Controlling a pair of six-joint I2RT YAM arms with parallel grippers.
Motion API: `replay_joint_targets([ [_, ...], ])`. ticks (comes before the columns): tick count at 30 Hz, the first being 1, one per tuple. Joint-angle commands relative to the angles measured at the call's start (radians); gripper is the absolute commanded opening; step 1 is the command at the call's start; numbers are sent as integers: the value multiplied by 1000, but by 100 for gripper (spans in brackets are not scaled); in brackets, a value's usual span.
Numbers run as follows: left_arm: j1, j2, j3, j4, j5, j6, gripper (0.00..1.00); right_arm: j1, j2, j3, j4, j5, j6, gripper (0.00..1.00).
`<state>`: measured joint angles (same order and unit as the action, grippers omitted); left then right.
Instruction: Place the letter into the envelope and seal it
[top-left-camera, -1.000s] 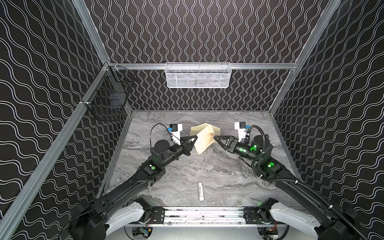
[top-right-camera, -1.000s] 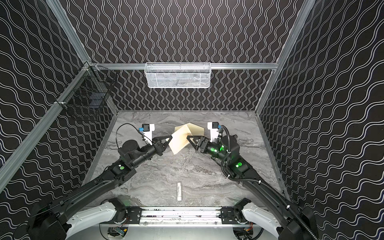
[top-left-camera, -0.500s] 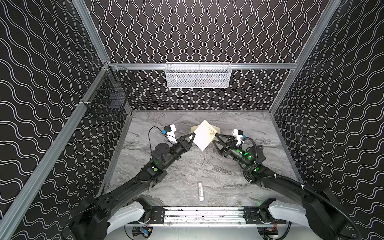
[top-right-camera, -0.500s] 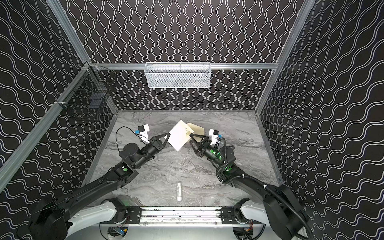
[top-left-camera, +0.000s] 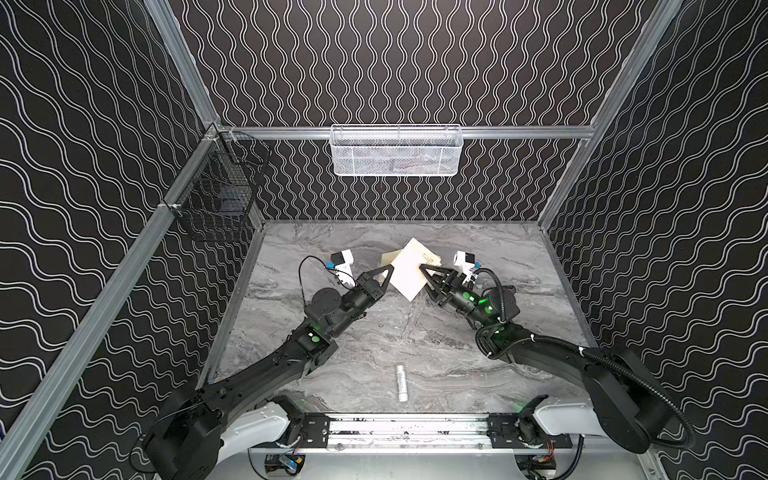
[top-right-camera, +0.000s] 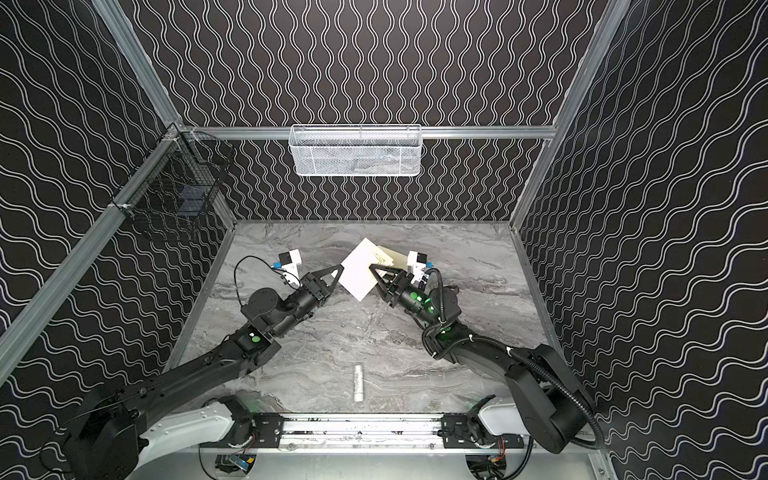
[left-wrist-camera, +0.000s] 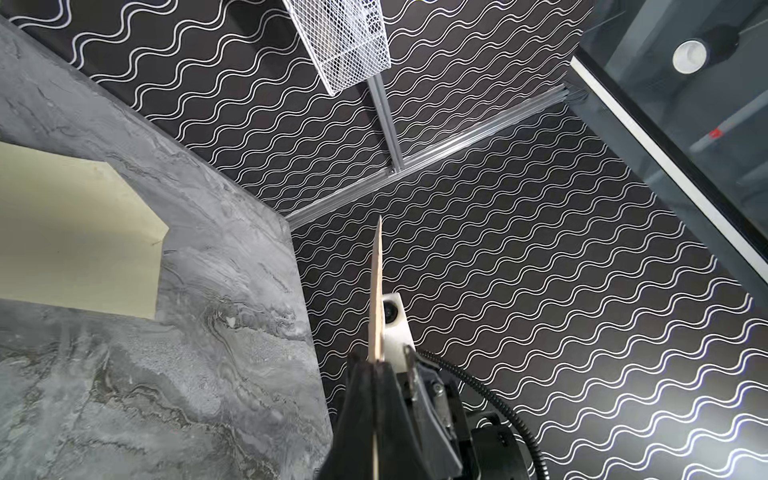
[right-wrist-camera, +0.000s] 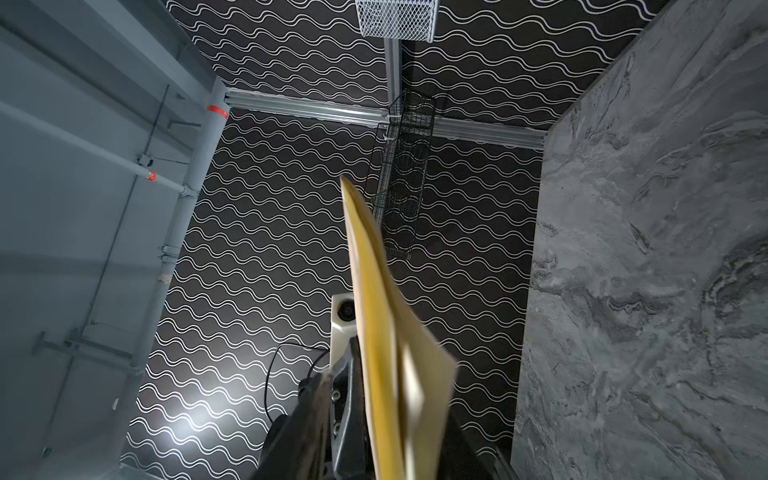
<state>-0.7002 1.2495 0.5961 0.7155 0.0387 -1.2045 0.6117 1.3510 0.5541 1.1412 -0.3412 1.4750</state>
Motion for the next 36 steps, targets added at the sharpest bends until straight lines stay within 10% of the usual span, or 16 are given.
replay_joint_targets([
  [1, -4, -4, -4, 35, -1, 0, 0, 4, -7, 16, 17, 19, -16, 27],
  [7, -4, -8, -15, 29, -5, 25, 3, 7, -69, 63, -205, 18, -112, 8],
  [13, 0, -55, -9, -163, -8, 126, 46, -10, -104, 153, -642, -100, -354, 0],
  [17, 2, -143, 19, -413, -83, 313, 78, -160, -84, 280, -1186, -314, -710, 0],
  [21, 2, -194, 56, -603, -130, 458, 97, -299, -46, 415, -1679, -258, -1062, 0],
  [36, 5, -143, 188, -916, -35, 664, 99, -425, 309, 705, -2162, -43, -1515, 0],
])
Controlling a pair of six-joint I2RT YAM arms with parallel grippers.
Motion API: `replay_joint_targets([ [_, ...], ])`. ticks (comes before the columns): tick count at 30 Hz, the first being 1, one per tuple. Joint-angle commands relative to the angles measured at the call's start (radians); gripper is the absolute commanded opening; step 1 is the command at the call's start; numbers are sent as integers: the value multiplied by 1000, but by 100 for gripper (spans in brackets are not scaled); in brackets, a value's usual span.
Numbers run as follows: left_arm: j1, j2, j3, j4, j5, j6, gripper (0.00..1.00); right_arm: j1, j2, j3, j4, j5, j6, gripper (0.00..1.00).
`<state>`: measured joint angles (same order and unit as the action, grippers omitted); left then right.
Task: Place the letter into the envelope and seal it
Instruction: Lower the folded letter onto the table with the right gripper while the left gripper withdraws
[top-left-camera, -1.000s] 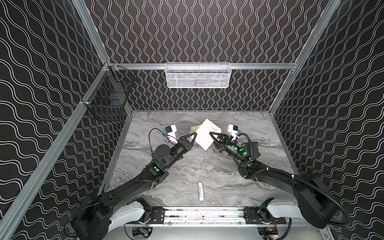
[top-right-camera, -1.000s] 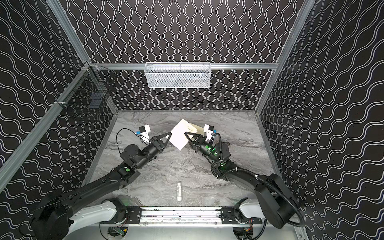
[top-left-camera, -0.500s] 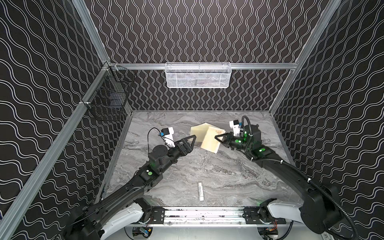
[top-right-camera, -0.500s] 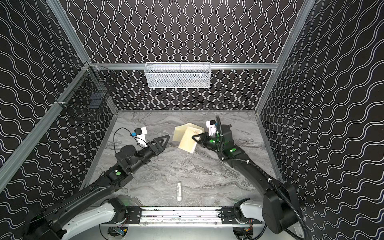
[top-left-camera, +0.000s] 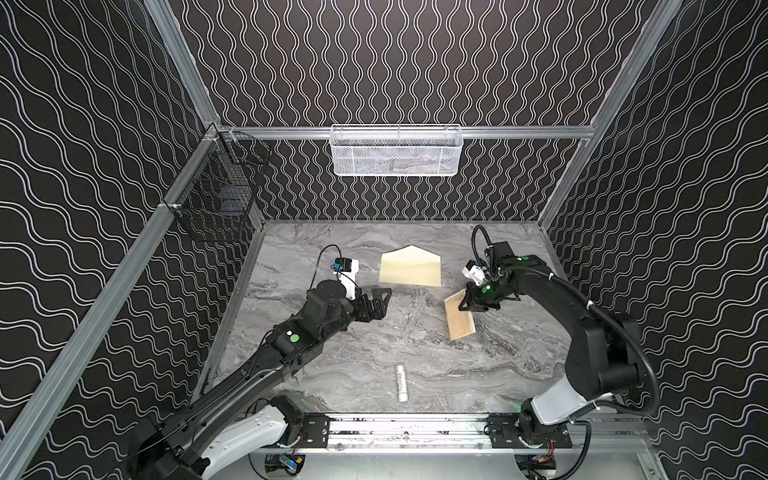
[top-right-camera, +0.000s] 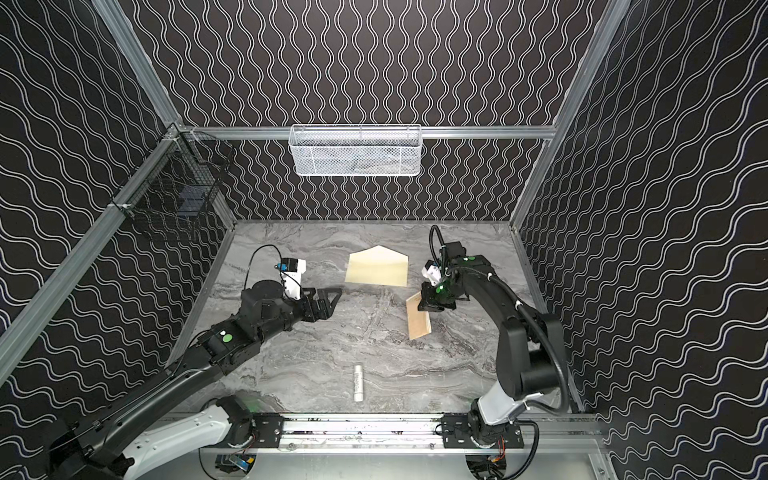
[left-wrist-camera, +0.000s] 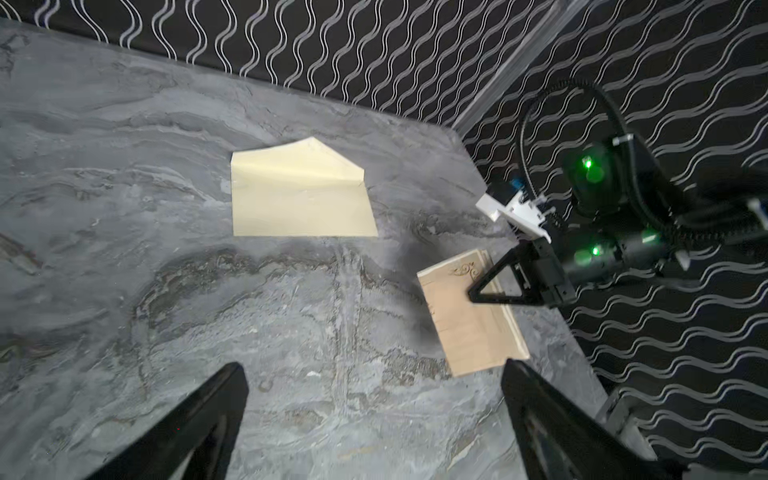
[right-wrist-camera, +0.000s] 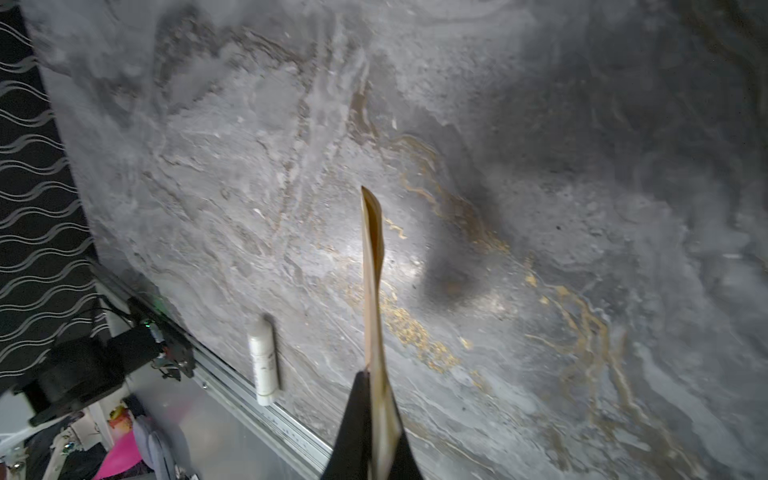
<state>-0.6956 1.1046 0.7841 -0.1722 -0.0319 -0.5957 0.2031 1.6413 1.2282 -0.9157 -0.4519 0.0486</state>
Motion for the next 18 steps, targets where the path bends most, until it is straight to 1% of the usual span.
replay_joint_targets([
  [1, 1, 0, -5, -24, 42, 56, 99, -29, 24, 43, -104, 89, -85, 0],
  [4, 1, 4, -18, -14, 66, 45, 99, -77, 45, 72, -96, 112, -83, 0],
  [5, 1, 7, -20, -9, 76, 41, 99, -95, 52, 73, -83, 94, -87, 0],
  [8, 0, 31, -9, -12, 103, 48, 99, -123, 101, 93, -68, 96, -98, 0],
  [12, 1, 50, 0, -9, 103, 52, 99, -160, 184, 152, -80, 130, -94, 0],
  [18, 2, 48, -4, -10, 84, 56, 99, -171, 250, 194, -78, 194, -95, 0],
])
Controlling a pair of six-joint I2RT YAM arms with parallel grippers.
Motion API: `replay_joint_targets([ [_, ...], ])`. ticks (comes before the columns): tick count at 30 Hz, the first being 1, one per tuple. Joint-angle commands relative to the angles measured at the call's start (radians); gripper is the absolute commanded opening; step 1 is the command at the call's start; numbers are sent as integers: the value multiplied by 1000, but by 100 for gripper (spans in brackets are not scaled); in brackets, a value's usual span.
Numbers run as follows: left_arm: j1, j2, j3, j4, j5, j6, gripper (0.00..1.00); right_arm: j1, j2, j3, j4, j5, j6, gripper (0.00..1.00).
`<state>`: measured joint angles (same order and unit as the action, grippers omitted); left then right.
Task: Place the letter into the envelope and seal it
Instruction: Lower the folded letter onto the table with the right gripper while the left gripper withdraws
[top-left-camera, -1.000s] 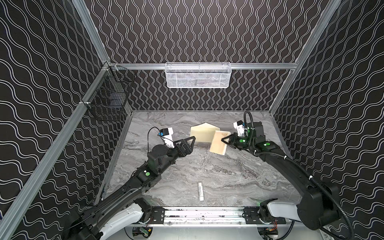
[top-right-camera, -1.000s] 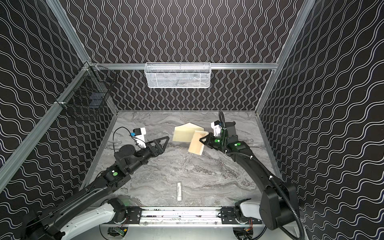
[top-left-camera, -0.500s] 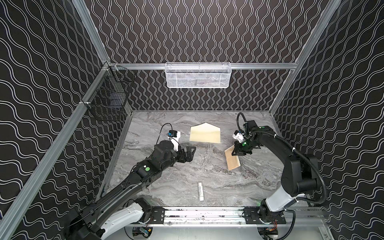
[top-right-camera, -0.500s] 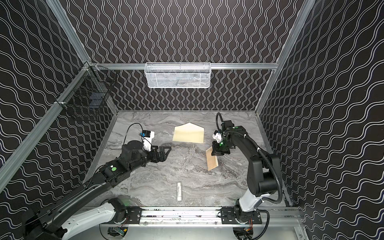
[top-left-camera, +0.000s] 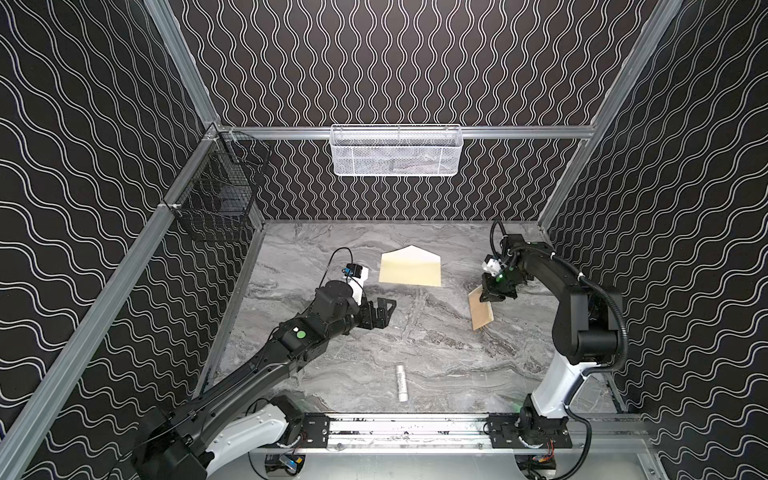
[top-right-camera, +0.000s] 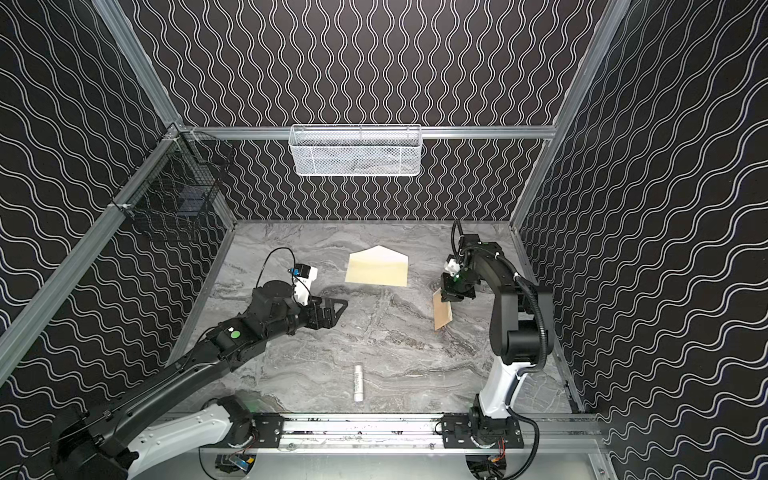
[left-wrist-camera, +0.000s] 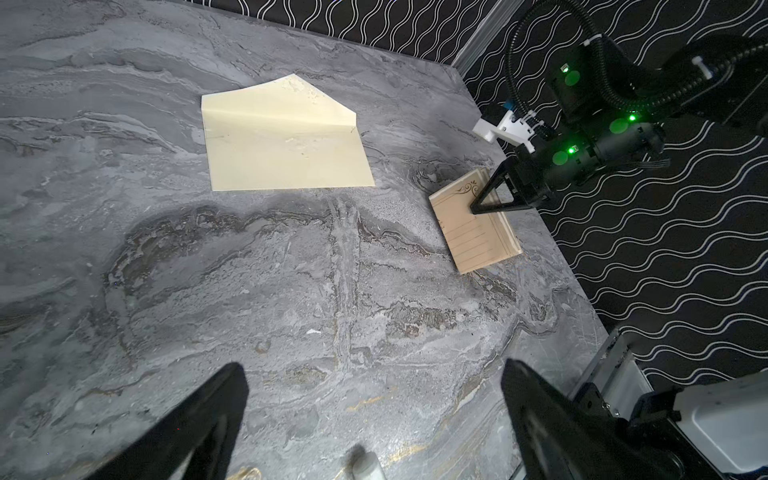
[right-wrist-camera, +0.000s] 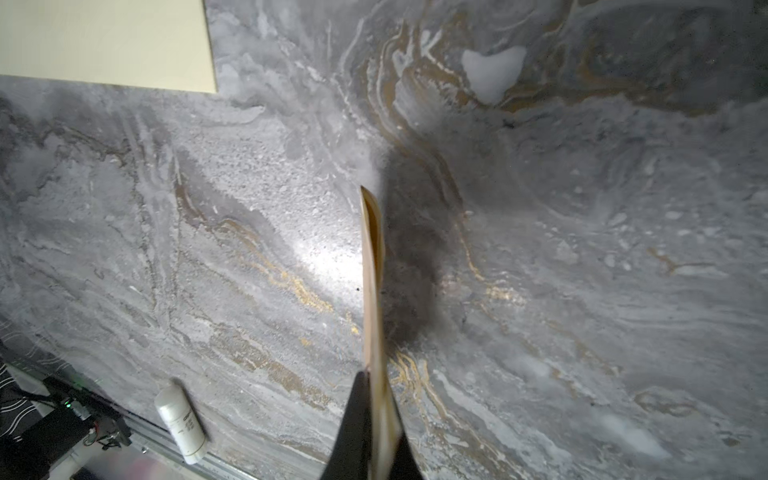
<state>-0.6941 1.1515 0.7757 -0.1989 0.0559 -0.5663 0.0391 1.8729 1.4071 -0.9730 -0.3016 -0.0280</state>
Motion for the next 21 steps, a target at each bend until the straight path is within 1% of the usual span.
replay_joint_targets([
  [1, 1, 1, 5, 15, -5, 28, 99, -11, 19, 15, -15, 57, -17, 0],
  [7, 1, -2, -6, 21, -4, 28, 99, -27, 85, 7, 23, 116, -18, 1],
  [9, 1, -3, -9, 23, -3, 29, 99, -28, 97, 1, 37, 131, -19, 5],
  [13, 1, -6, -12, 21, -3, 34, 99, -29, 127, 0, 49, 171, -36, 9],
  [21, 1, -10, -17, 21, -14, 36, 99, -30, 143, -3, 60, 202, -42, 22],
])
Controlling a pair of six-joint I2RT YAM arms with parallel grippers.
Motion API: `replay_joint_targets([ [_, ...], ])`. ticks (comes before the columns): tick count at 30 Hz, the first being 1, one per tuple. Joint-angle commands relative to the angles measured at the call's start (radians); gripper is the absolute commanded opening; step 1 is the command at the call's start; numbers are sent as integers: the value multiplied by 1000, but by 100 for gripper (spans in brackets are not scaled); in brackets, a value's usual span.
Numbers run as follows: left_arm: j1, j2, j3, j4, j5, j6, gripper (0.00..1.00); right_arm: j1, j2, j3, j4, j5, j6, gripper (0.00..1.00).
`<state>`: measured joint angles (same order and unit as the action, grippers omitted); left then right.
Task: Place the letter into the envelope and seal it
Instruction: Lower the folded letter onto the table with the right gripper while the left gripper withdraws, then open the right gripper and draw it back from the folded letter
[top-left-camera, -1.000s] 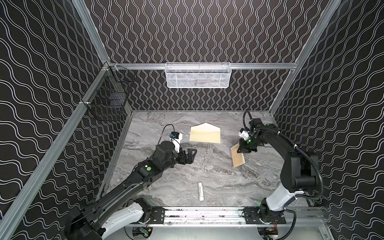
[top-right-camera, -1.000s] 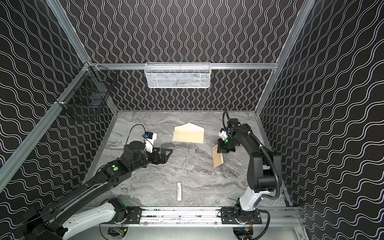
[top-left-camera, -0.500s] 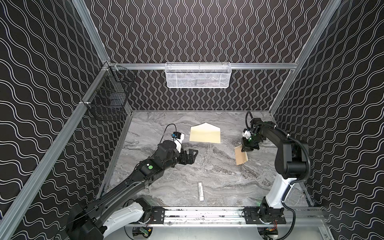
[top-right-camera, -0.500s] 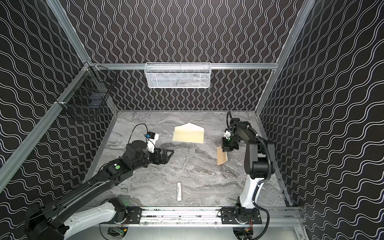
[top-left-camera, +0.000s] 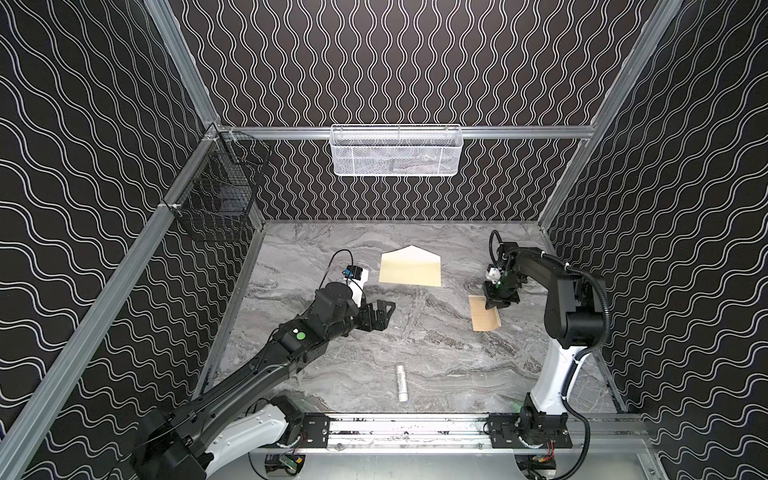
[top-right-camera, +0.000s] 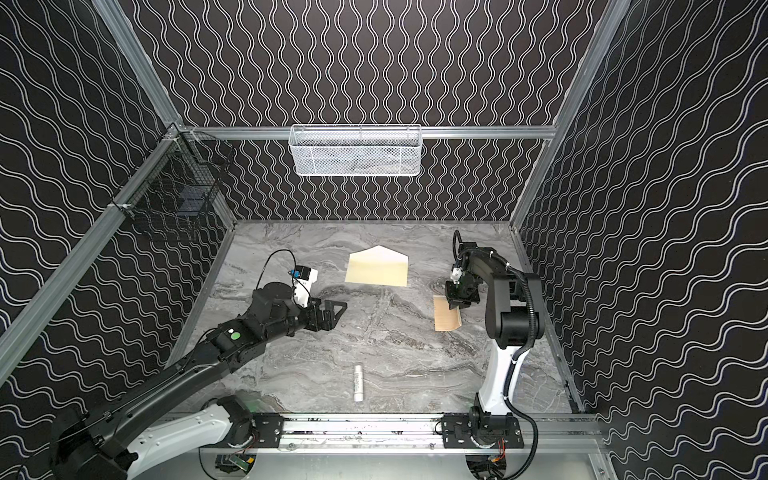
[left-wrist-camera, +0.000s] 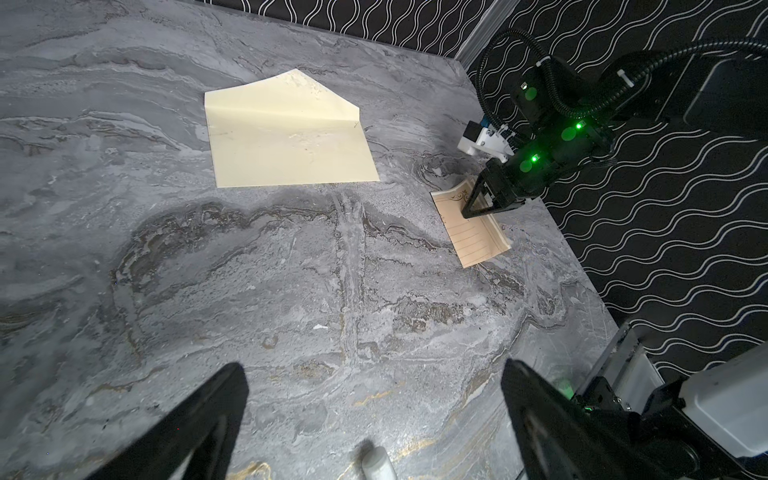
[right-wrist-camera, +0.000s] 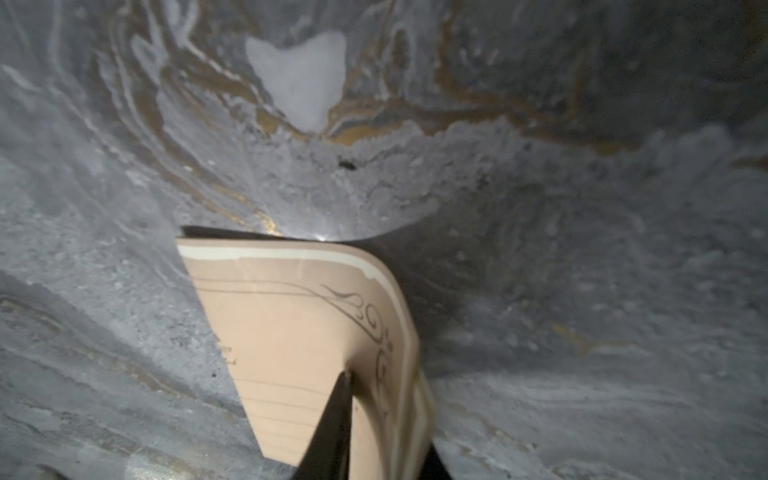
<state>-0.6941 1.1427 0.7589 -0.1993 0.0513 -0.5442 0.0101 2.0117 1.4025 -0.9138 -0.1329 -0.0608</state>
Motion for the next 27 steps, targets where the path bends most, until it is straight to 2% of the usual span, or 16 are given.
replay_joint_targets([
  [1, 1, -3, -3, 24, -11, 12, 99, -1, 5, 3, 0, 33, -11, 24],
  [10, 1, 3, -6, 27, -20, 3, 99, -1, -13, 10, 3, 63, -2, 40],
  [23, 2, 12, -12, 29, -28, -11, 99, -1, -77, 13, -2, 92, 20, 54],
  [27, 5, 17, -6, 25, -29, -5, 99, 4, -122, 17, 1, 92, 49, 55],
])
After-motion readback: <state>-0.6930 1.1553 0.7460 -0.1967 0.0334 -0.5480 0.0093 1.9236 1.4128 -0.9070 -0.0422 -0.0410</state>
